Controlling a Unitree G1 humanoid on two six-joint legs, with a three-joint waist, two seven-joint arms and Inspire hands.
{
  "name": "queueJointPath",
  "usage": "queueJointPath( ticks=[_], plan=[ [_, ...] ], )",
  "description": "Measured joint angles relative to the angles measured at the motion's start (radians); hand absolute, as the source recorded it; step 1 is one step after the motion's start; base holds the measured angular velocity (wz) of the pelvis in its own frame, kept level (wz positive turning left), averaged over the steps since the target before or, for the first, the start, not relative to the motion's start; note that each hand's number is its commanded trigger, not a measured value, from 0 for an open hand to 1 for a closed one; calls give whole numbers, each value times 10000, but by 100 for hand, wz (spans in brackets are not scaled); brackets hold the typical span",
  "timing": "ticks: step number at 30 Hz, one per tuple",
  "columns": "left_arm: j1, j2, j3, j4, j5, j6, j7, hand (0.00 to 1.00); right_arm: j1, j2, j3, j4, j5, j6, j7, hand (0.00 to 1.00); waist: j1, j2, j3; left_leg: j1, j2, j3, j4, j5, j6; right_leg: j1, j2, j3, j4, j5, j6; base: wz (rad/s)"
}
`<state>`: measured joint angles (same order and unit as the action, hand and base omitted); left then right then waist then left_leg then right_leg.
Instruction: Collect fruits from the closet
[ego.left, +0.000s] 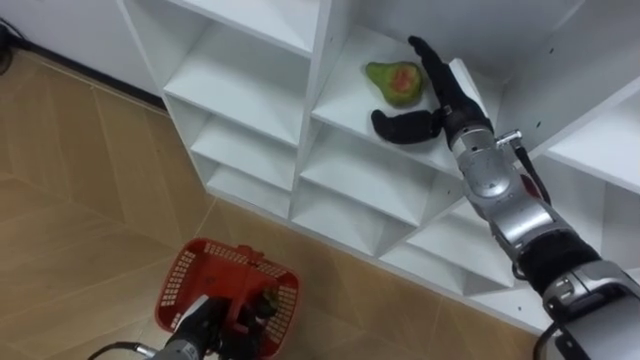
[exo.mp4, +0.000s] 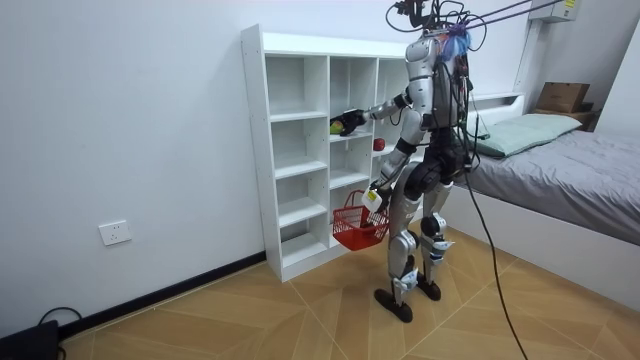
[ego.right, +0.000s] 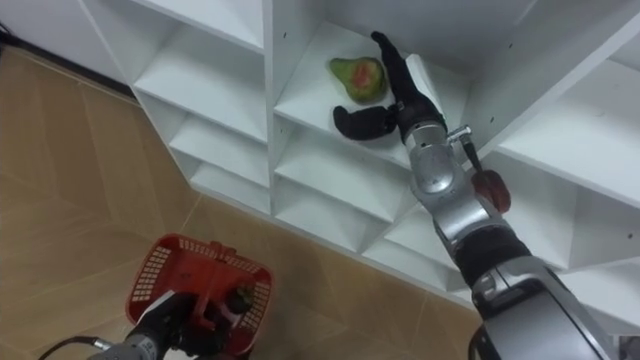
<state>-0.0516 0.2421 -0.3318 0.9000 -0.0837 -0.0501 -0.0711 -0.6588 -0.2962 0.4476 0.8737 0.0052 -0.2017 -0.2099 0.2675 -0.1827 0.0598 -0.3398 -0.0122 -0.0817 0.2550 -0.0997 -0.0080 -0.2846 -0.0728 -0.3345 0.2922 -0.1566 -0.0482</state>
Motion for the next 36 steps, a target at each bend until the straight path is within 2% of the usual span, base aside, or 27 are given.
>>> queueJointPath(
  ticks=[3,10,11,12,13,15,27,30,36],
  plan=[
    [9,18,144,-41,0,-6,-51,100,-1,-282,13,36,-69,-60,178,0,204,-12,3,-13,2,0,-19,11,-16,-36,-5,-39,11,-9,-13,0],
    [5,136,153,-229,-1,-6,-126,100,-2,-474,12,88,-61,-77,465,0,359,-112,8,-13,18,-23,-11,42,-55,-43,-6,-103,19,-30,-47,0],
    [6,137,155,-230,-1,-6,-136,100,-2,-483,12,92,-61,-77,486,9,364,-122,6,-13,18,-23,-10,43,-55,-43,-6,-105,22,-30,-47,0],
    [14,146,163,-231,-1,-7,-188,100,-2,-496,14,105,-61,-76,505,26,377,-142,0,-13,18,-28,-7,43,-55,-42,-4,-104,12,-30,-47,0],
    [27,153,162,-234,-1,-6,-212,100,-6,-497,13,134,-61,-76,515,59,378,-156,-4,-13,17,-33,-3,43,-56,-39,-5,-111,10,-30,-47,0],
    [38,154,161,-237,-2,-7,-223,100,-20,-498,14,150,-62,-76,515,100,380,-161,-2,-13,16,-36,1,43,-56,-37,-5,-114,9,-30,-47,0],
    [26,162,158,-255,-1,-6,-267,100,-680,-908,23,656,-324,215,-174,100,542,-156,4,33,11,-137,-149,39,-57,83,33,-243,-196,-26,-40,3],
    [19,160,159,-274,-2,-6,-259,100,-692,-1002,21,655,-317,286,-347,100,657,-122,33,34,9,-167,-199,37,-60,83,36,-273,-209,-30,-34,4],
    [1,154,169,-398,0,-4,-202,100,-657,-1000,16,532,-311,284,-390,100,649,-71,70,29,14,-168,-216,14,-74,85,57,-270,-236,-32,-30,0]
  ],
)
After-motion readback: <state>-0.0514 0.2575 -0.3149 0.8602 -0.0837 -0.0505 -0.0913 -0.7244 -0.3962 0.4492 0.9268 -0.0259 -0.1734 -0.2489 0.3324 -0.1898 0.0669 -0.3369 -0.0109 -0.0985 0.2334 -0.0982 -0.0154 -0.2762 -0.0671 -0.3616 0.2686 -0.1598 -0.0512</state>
